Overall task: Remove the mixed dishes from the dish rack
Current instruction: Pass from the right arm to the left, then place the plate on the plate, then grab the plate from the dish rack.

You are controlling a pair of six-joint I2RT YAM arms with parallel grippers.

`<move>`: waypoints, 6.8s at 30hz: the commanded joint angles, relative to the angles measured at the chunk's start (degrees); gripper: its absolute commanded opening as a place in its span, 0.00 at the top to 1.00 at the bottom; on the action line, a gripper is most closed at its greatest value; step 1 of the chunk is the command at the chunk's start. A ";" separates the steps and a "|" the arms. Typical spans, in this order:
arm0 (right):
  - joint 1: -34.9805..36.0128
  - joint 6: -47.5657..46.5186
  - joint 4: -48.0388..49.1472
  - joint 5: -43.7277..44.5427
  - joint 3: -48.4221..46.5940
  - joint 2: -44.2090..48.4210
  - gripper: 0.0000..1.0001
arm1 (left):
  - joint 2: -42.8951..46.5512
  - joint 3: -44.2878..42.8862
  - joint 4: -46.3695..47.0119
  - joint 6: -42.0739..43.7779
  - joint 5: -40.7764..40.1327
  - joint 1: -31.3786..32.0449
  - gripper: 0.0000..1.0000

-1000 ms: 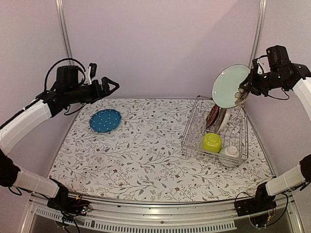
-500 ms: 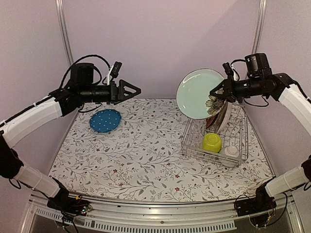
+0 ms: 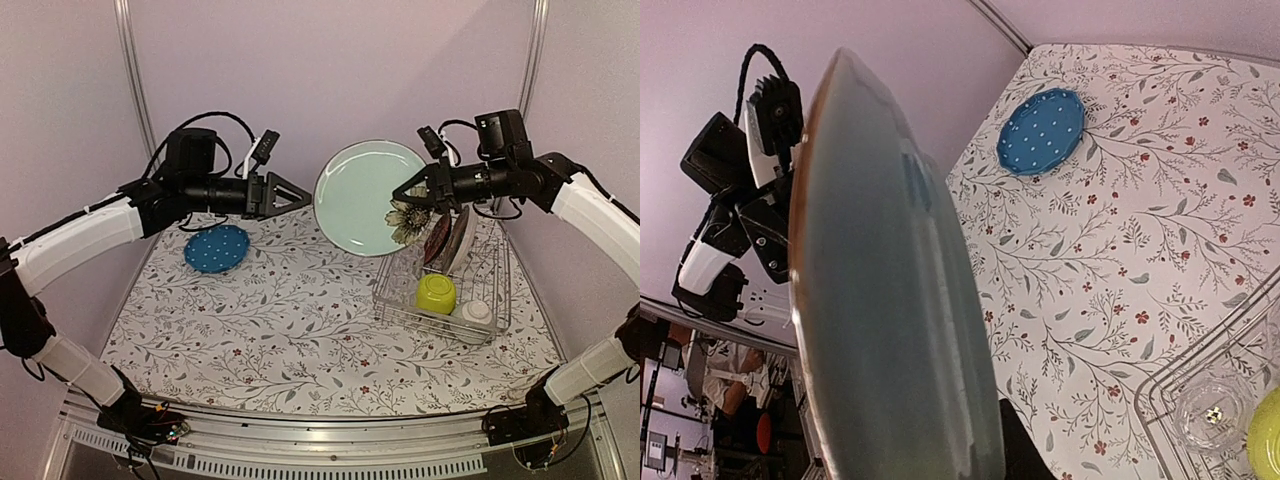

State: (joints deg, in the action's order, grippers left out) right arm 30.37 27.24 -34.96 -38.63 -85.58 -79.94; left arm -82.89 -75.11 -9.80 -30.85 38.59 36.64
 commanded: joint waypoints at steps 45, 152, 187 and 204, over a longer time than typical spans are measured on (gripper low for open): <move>-6.30 -4.01 -0.93 2.79 -1.61 3.84 0.01 | 3.71 10.30 8.25 -16.05 -3.88 -23.66 1.00; -6.84 -8.96 -6.00 8.05 5.25 3.56 0.01 | -22.94 13.49 7.24 -20.45 -13.57 -43.92 0.51; -14.61 -8.34 -16.10 28.72 3.14 5.87 0.01 | -6.13 6.78 -12.17 -3.43 -38.26 -30.25 0.11; -18.81 1.30 -25.11 41.16 -9.31 -10.16 0.06 | -0.50 5.19 -17.09 -0.14 -48.55 -20.76 0.00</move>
State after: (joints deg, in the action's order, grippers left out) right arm 11.81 26.13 -56.05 0.64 -92.64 -85.30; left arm -85.14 -69.38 -25.26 -32.34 -7.11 14.66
